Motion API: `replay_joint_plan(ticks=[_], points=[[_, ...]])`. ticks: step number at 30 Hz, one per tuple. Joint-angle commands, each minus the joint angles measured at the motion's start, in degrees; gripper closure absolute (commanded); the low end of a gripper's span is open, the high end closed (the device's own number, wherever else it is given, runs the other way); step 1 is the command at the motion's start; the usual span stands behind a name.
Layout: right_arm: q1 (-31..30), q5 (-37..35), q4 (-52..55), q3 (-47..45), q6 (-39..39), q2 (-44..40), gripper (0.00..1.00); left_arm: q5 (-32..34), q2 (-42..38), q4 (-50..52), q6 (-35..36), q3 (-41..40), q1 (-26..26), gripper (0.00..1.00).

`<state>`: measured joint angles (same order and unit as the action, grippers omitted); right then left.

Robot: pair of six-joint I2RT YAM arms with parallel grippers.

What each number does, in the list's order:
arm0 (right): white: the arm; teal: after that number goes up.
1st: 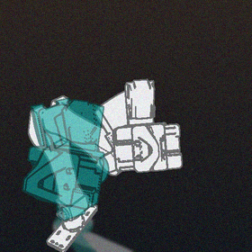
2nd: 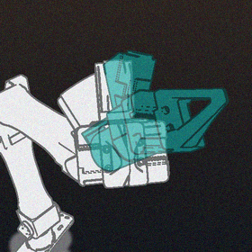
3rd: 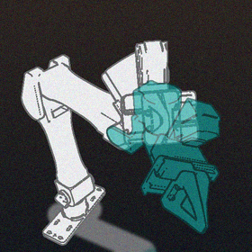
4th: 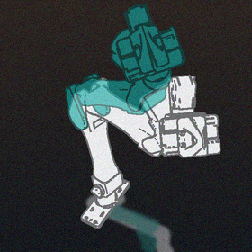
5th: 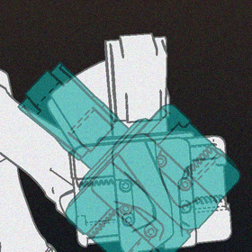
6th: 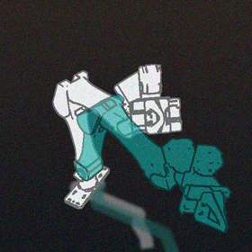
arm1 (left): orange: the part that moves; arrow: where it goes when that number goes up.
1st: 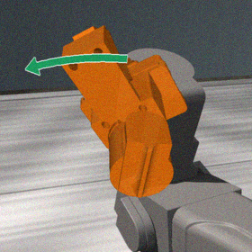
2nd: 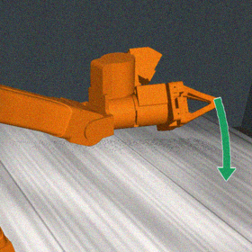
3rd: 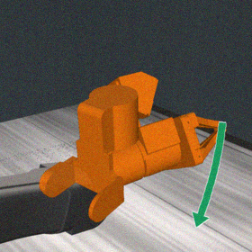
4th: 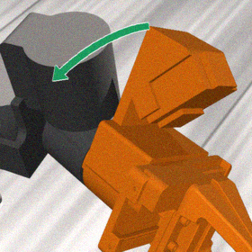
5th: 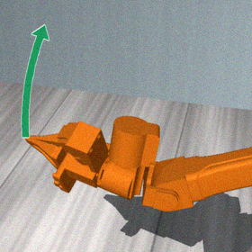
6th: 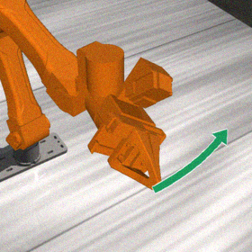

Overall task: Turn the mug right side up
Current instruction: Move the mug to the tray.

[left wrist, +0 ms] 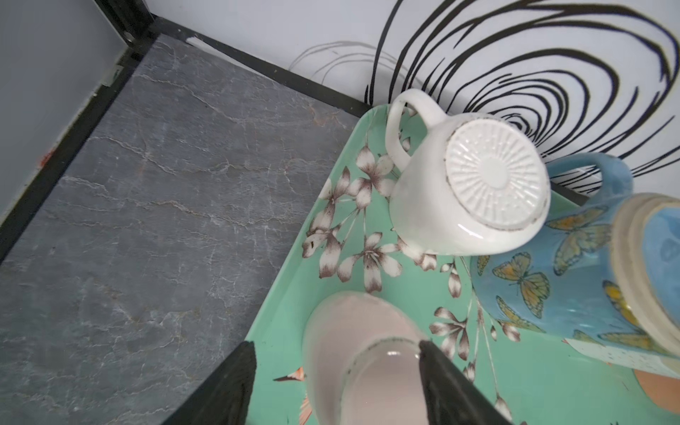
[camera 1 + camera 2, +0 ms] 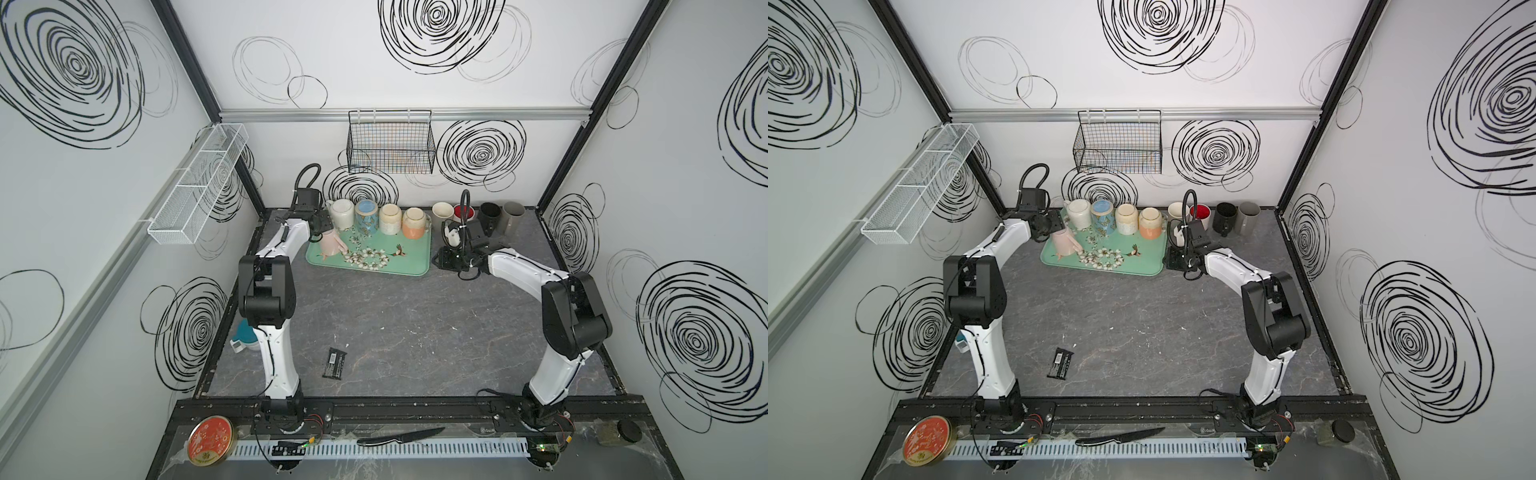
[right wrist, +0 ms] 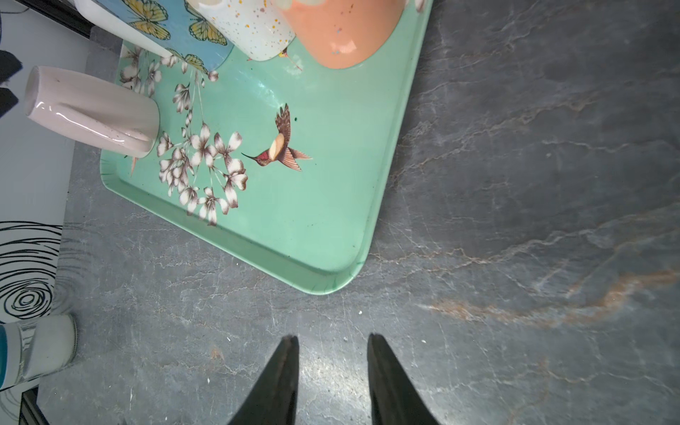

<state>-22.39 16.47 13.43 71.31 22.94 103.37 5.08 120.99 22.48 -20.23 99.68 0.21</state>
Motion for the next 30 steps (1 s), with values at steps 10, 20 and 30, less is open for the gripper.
replay_joint_plan(ticks=[10,20,30], points=[[-1.38,0.25,-1.57,0.94,1.67,1.48,0.63,-7.17,3.93,-1.91,2.02,0.21,-2.41,0.34],[-1.51,1.35,-1.87,0.09,1.75,1.83,0.63,-9.48,2.41,-3.38,1.54,-2.74,-9.02,0.35],[-1.78,2.78,-2.05,0.01,2.11,2.37,0.64,-8.93,0.78,-3.14,1.19,-4.84,-15.45,0.36]])
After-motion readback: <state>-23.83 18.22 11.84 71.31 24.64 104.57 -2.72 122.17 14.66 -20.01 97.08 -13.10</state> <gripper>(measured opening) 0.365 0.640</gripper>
